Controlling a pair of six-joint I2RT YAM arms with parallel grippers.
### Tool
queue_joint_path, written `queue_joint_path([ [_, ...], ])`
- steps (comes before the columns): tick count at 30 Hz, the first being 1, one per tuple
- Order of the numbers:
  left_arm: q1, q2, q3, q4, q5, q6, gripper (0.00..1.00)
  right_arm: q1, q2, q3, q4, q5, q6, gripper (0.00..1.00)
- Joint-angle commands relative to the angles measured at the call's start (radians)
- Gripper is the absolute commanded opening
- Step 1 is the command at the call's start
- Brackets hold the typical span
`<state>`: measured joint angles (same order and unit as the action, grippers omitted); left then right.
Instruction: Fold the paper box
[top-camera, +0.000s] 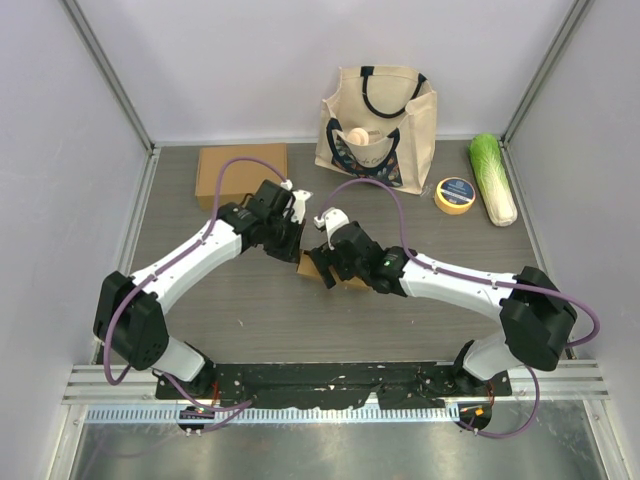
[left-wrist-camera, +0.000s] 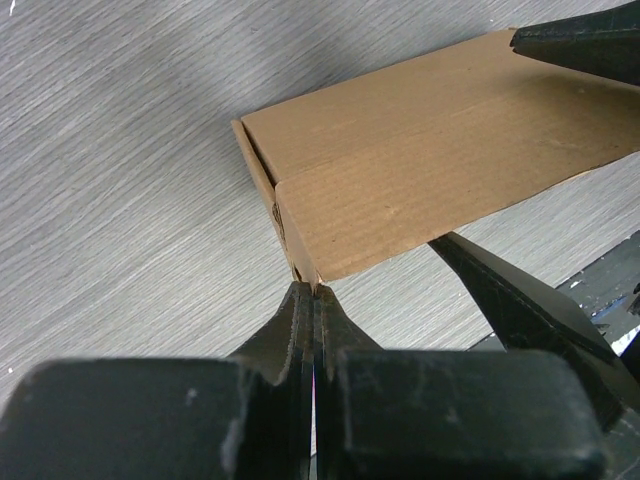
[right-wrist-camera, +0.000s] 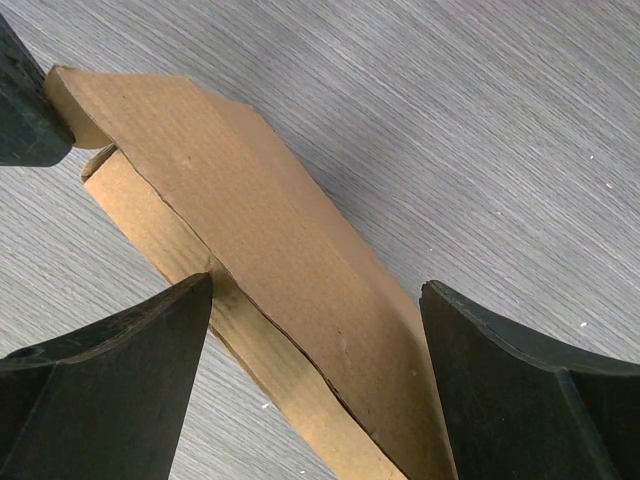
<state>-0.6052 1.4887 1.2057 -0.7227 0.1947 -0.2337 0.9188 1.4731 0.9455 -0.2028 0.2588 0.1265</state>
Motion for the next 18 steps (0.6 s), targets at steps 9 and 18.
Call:
queue_joint_path([
  [9, 0.005, 0.007, -0.054, 0.006, -0.024, 0.008, 0.00, -0.034, 0.032, -0.028, -0.023, -0.018, -0.013, 0.90],
  [18, 0.005, 0.024, -0.052, 0.043, -0.018, -0.026, 0.00, -0.040, 0.026, 0.009, -0.056, -0.070, 0.042, 0.90],
])
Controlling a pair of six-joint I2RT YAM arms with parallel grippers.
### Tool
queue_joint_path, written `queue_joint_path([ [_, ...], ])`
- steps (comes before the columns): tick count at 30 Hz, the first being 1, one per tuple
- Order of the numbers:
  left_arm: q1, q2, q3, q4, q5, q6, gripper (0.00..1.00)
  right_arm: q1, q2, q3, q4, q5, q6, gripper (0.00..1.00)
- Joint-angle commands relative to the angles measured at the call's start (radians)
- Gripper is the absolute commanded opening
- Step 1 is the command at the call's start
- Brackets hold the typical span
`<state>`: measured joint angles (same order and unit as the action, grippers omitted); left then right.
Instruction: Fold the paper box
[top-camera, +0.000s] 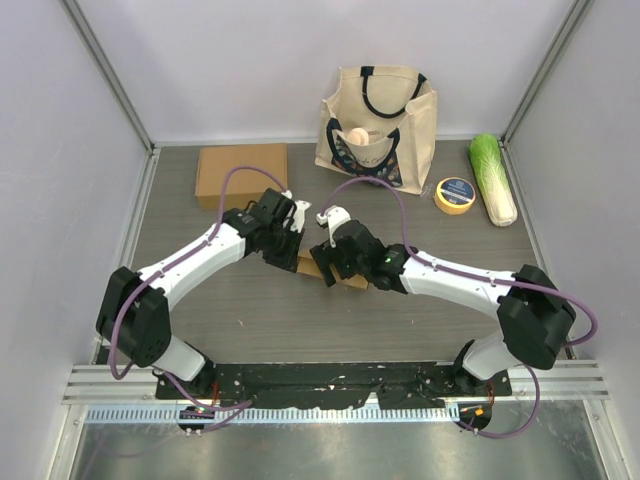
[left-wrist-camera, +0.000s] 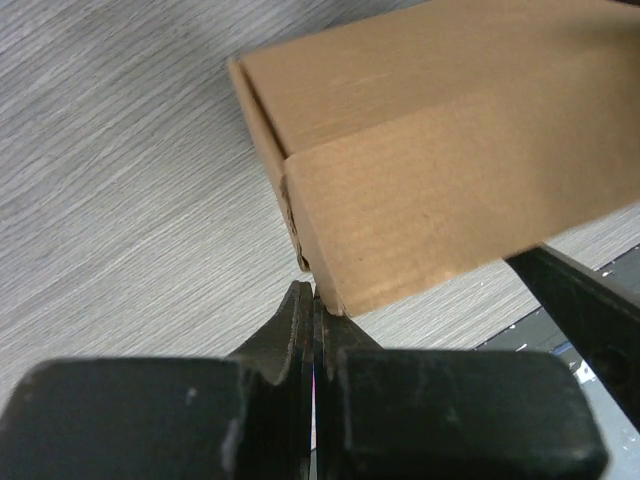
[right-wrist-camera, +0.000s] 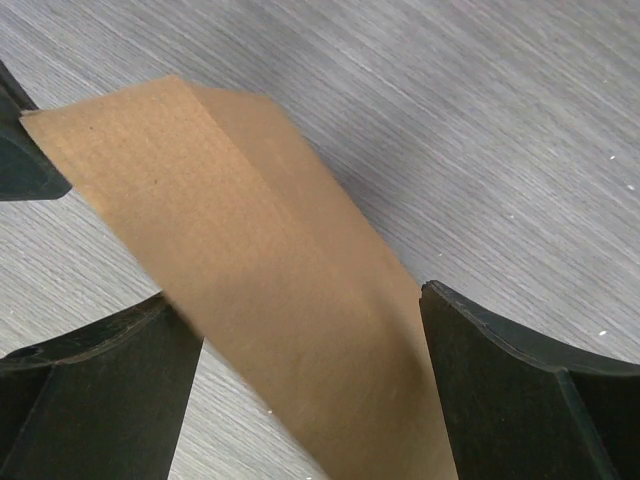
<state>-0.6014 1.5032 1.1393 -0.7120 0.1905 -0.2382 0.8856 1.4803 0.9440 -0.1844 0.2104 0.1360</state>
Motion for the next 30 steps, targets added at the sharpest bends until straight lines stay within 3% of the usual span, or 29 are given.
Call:
queue_joint_path([
  [1, 0.002, 0.009, 0.019, 0.036, -0.013, -0.027, 0.00, -0.007, 0.009, 0.021, -0.090, -0.025, 0.049, 0.90],
  [6, 0.002, -0.009, 0.022, 0.048, -0.011, -0.050, 0.00, -0.008, -0.049, 0.067, -0.170, -0.037, 0.102, 0.91],
  [12, 0.003, -0.086, -0.026, 0.083, -0.077, -0.067, 0.31, -0.068, -0.022, 0.067, -0.138, -0.075, 0.062, 0.91],
  [21, 0.011, -0.130, -0.119, 0.219, -0.083, -0.168, 0.40, -0.206, -0.021, 0.055, -0.109, -0.198, 0.065, 0.90],
  [23, 0.012, -0.133, -0.131, 0.262, -0.062, -0.187, 0.45, -0.231, -0.032, 0.050, -0.107, -0.273, 0.063, 0.90],
  [27, 0.026, -0.103, -0.124, 0.344, 0.016, -0.242, 0.61, -0.246, -0.052, 0.059, -0.131, -0.280, 0.077, 0.91],
  [30, 0.040, -0.048, -0.104, 0.410, 0.102, -0.285, 0.62, -0.277, -0.071, 0.090, -0.184, -0.240, 0.118, 0.91],
])
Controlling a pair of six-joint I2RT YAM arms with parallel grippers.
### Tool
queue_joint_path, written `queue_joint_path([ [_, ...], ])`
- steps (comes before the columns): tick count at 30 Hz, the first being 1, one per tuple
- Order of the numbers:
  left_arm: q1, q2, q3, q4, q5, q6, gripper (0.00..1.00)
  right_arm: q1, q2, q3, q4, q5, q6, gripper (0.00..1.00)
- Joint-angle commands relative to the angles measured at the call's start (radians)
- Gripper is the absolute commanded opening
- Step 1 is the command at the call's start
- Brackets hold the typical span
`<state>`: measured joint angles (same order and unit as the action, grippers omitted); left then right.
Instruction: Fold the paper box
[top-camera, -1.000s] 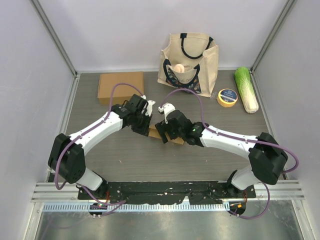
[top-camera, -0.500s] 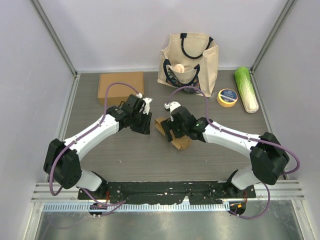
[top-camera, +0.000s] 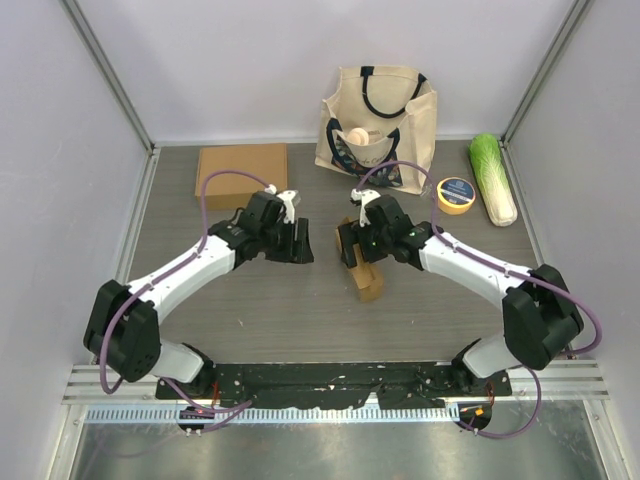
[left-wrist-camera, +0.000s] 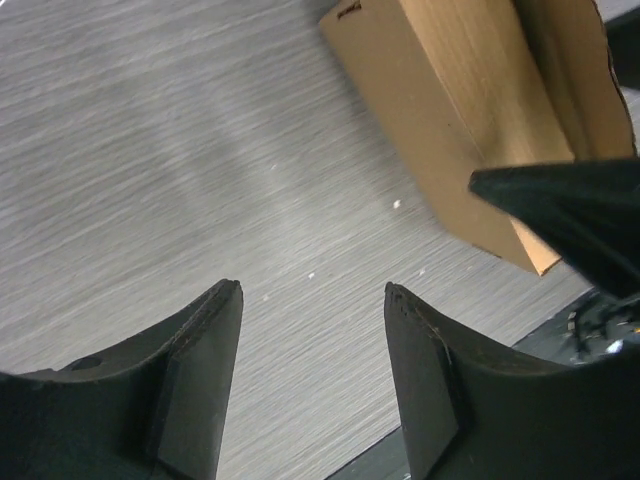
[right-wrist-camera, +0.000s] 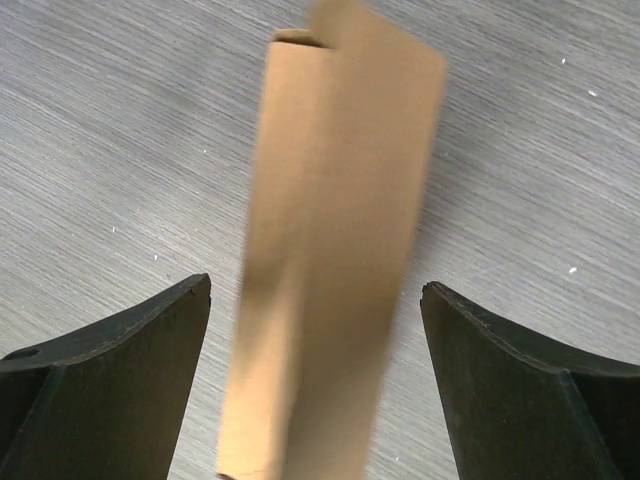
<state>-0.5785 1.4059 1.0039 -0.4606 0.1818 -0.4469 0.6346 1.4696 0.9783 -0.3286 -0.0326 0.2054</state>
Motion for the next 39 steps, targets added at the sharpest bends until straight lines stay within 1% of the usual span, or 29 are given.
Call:
queue_joint_path([
  [1, 0.017, 0.063, 0.033, 0.175, 0.129, -0.102, 0.61, -0.033, -0.071, 0.060, -0.050, 0.010, 0.060, 0.91],
  [3, 0.017, 0.100, 0.029, 0.227, 0.172, -0.128, 0.57, -0.055, -0.101, 0.075, -0.075, 0.013, 0.080, 0.91],
  [4, 0.017, 0.110, 0.004, 0.250, 0.182, -0.165, 0.54, -0.064, -0.112, 0.080, -0.079, -0.001, 0.104, 0.91],
  [6, 0.016, 0.120, -0.027, 0.335, 0.205, -0.202, 0.52, -0.087, -0.146, 0.077, -0.079, -0.019, 0.132, 0.91],
  [7, 0.006, 0.137, -0.048, 0.359, 0.211, -0.234, 0.49, -0.093, -0.155, 0.079, -0.079, 0.012, 0.173, 0.91],
  [9, -0.020, 0.149, -0.060, 0.405, 0.205, -0.251, 0.47, -0.130, -0.179, 0.085, -0.108, 0.098, 0.231, 0.91],
  [10, -0.030, 0.157, -0.071, 0.425, 0.196, -0.271, 0.45, -0.147, -0.187, 0.092, -0.124, 0.164, 0.289, 0.91],
  [13, -0.081, 0.179, -0.097, 0.456, 0.160, -0.306, 0.41, -0.211, -0.192, 0.092, -0.161, 0.220, 0.321, 0.84],
  [14, -0.093, 0.183, -0.103, 0.488, 0.153, -0.332, 0.41, -0.228, -0.180, 0.092, -0.164, 0.215, 0.313, 0.80],
  [17, -0.136, 0.199, -0.136, 0.551, 0.127, -0.378, 0.37, -0.248, -0.111, 0.096, -0.161, 0.217, 0.272, 0.73],
  [18, -0.153, 0.205, -0.151, 0.574, 0.130, -0.395, 0.36, -0.248, -0.094, 0.088, -0.142, 0.205, 0.258, 0.71],
  [19, -0.159, 0.218, -0.157, 0.621, 0.136, -0.406, 0.35, -0.248, -0.053, 0.079, -0.106, 0.180, 0.238, 0.63],
  [20, -0.165, 0.229, -0.160, 0.641, 0.145, -0.432, 0.34, -0.248, -0.034, 0.077, -0.083, 0.110, 0.206, 0.59],
  [21, -0.179, 0.238, -0.162, 0.655, 0.146, -0.444, 0.32, -0.248, -0.016, 0.069, -0.066, 0.087, 0.195, 0.57],
  [22, -0.187, 0.245, -0.163, 0.692, 0.143, -0.455, 0.31, -0.248, 0.018, 0.065, -0.011, 0.064, 0.186, 0.52],
  [23, -0.207, 0.257, -0.168, 0.714, 0.139, -0.470, 0.30, -0.248, 0.035, 0.066, 0.008, 0.004, 0.161, 0.49],
  [25, -0.225, 0.266, -0.186, 0.775, 0.116, -0.515, 0.28, -0.248, 0.069, 0.072, 0.063, -0.021, 0.150, 0.44],
  [27, -0.247, 0.281, -0.206, 0.816, 0.081, -0.565, 0.26, -0.248, 0.129, 0.100, 0.074, -0.062, 0.120, 0.43],
  [28, -0.256, 0.286, -0.214, 0.861, 0.067, -0.579, 0.26, -0.248, 0.147, 0.112, 0.072, -0.079, 0.115, 0.40],
  [31, -0.287, 0.317, -0.237, 0.937, 0.027, -0.642, 0.22, -0.248, 0.207, 0.143, 0.086, -0.194, 0.097, 0.36],
  [32, -0.308, 0.324, -0.254, 0.964, -0.004, -0.662, 0.21, -0.248, 0.219, 0.149, 0.089, -0.226, 0.091, 0.36],
  [33, -0.317, 0.335, -0.260, 1.008, -0.016, -0.676, 0.21, -0.248, 0.244, 0.163, 0.094, -0.296, 0.085, 0.36],
  [35, -0.349, 0.346, -0.263, 1.037, -0.053, -0.708, 0.21, -0.248, 0.267, 0.180, 0.099, -0.358, 0.084, 0.36],
  [37, -0.369, 0.357, -0.257, 1.067, -0.093, -0.713, 0.22, -0.248, 0.290, 0.200, 0.105, -0.414, 0.081, 0.35],
  [39, -0.397, 0.354, -0.257, 1.077, -0.131, -0.704, 0.24, -0.251, 0.305, 0.233, 0.100, -0.429, 0.077, 0.36],
])
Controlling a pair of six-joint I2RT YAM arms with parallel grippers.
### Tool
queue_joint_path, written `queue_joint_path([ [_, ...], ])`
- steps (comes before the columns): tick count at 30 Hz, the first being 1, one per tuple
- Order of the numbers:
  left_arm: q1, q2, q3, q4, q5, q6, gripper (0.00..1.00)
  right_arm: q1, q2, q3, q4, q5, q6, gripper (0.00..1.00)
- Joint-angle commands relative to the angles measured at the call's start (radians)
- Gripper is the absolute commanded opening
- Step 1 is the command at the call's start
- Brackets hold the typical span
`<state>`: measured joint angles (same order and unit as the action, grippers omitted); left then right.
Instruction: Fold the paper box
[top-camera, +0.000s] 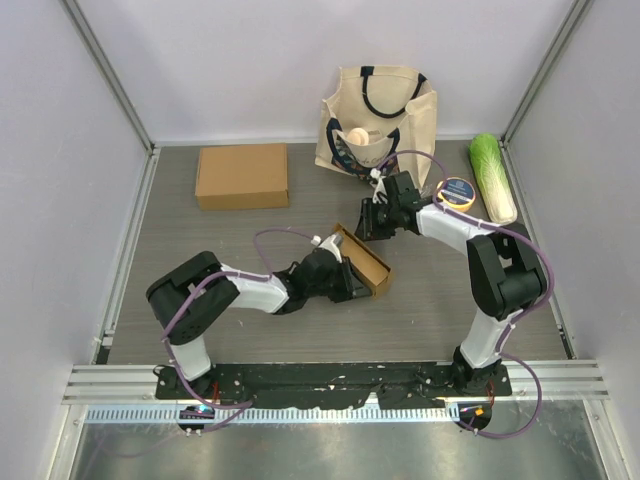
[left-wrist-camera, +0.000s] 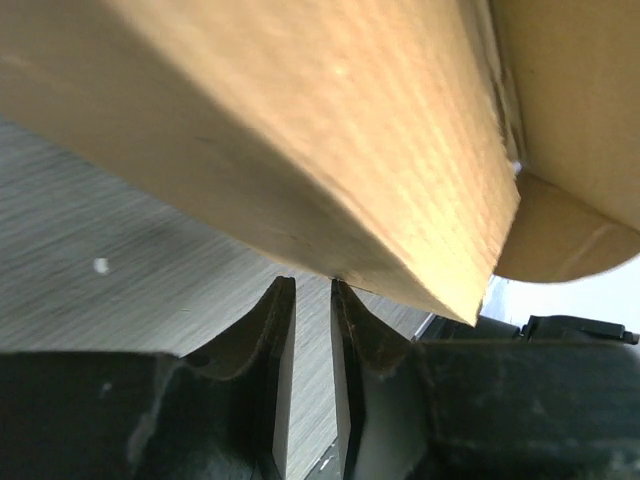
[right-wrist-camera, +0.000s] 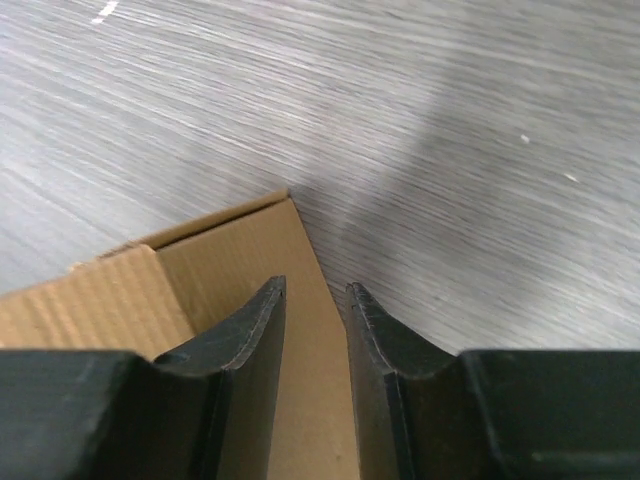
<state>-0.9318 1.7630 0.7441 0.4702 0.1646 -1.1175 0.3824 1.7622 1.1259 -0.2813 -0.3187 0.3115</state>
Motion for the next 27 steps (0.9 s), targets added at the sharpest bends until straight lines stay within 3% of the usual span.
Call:
queue_joint_path([
  [1, -0.050, -0.022, -0.002, 0.146, -0.126, -0.028, 0.25, -0.002, 0.035, 0.106, 0.016, -0.125, -0.037, 0.38],
  [4, -0.061, -0.115, -0.060, 0.143, -0.157, 0.016, 0.34, -0.010, 0.042, 0.185, -0.129, 0.069, -0.054, 0.43],
  [5, -0.061, -0.149, -0.095, 0.130, -0.157, 0.056, 0.38, -0.011, 0.039, 0.211, -0.189, 0.268, -0.040, 0.45],
  [6, -0.061, -0.186, -0.115, 0.089, -0.157, 0.076, 0.41, -0.016, 0.036, 0.266, -0.311, 0.390, -0.026, 0.49],
  [8, -0.061, -0.319, -0.153, 0.033, -0.189, 0.164, 0.48, -0.023, -0.013, 0.290, -0.396, 0.574, 0.021, 0.52],
  [10, -0.059, -0.422, -0.158, -0.149, -0.232, 0.229, 0.54, -0.023, -0.085, 0.240, -0.442, 0.618, 0.050, 0.57],
  [13, -0.010, -0.632, -0.163, -0.407, -0.344, 0.294, 0.64, -0.025, -0.289, 0.092, -0.443, 0.549, 0.090, 0.61],
  [15, 0.115, -0.764, -0.178, -0.467, -0.373, 0.274, 0.69, -0.025, -0.424, -0.025, -0.450, 0.506, 0.124, 0.62],
  [17, 0.271, -0.809, -0.173, -0.507, -0.385, 0.227, 0.66, -0.023, -0.495, -0.099, -0.464, 0.517, 0.162, 0.61],
  [20, 0.414, -0.740, -0.099, -0.504, -0.366, 0.166, 0.64, -0.023, -0.598, -0.210, -0.502, 0.527, 0.279, 0.53],
  [22, 0.464, -0.587, -0.025, -0.525, -0.315, 0.156, 0.64, -0.023, -0.653, -0.317, -0.443, 0.453, 0.337, 0.49],
  [27, 0.490, -0.228, 0.250, -0.492, -0.090, 0.196, 0.53, -0.023, -0.696, -0.510, -0.230, 0.266, 0.434, 0.42],
])
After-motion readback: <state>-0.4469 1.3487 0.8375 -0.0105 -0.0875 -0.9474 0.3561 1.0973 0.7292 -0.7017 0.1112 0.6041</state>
